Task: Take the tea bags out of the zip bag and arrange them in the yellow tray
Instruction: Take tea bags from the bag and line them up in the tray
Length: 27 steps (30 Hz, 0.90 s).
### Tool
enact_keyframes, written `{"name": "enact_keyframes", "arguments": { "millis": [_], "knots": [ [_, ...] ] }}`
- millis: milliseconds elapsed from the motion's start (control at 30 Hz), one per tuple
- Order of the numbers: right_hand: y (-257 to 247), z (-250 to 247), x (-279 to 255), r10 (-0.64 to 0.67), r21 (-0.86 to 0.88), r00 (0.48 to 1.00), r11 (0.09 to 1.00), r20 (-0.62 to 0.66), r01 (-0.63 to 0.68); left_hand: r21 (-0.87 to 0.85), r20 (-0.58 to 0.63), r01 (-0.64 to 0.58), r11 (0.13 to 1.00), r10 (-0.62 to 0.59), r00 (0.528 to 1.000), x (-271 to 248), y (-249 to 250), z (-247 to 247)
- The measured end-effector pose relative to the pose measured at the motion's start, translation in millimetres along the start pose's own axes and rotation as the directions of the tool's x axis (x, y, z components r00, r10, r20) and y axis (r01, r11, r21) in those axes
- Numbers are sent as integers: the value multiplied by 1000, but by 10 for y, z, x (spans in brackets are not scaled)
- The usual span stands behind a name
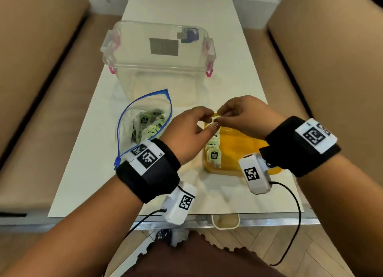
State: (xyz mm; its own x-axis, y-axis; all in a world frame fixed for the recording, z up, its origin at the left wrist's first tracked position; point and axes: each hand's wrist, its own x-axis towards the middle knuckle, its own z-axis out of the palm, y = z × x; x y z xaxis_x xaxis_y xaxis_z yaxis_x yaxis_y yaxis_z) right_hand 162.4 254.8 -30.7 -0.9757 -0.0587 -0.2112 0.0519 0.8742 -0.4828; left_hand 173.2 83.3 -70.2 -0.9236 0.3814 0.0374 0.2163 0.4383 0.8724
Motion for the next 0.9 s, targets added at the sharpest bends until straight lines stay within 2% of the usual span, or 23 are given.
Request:
{"name": "enact_keyframes", "arguments": {
  "millis": [133,200,267,367,467,533,600,733,900],
  "knots": [
    [-285,-86,-33,-129,20,982,991,-140,133,8,-169,-170,985,169,971,36,323,-397],
    [-418,-15,23,-184,27,965,981,-187,192,78,-271,-179,981,194,943,38,322,-661],
    [-559,106,64,-259,71,944,958,-203,278,165,-330,-131,978,180,927,28,220,-911],
    [-801,342,67,-400,159,900,890,-173,426,367,-257,-32,930,135,957,-38,-49,-1202],
    [-965,589,72,-515,-13,855,857,-50,515,524,-134,133,841,-73,988,-200,-334,-1342],
    [-1009,710,50,-511,-215,856,831,70,514,502,-86,214,838,-197,977,-328,-486,-1317],
    [-1017,774,-8,-482,-343,865,795,142,500,490,-88,224,843,-208,974,-433,-594,-1235],
    [-1029,844,-68,-326,-380,898,822,297,424,432,-117,216,876,-183,976,-562,-671,-1130],
    [-1168,1000,202,-249,-433,934,834,256,341,371,-18,78,925,-77,997,-591,-635,-1120]
  ]
}}
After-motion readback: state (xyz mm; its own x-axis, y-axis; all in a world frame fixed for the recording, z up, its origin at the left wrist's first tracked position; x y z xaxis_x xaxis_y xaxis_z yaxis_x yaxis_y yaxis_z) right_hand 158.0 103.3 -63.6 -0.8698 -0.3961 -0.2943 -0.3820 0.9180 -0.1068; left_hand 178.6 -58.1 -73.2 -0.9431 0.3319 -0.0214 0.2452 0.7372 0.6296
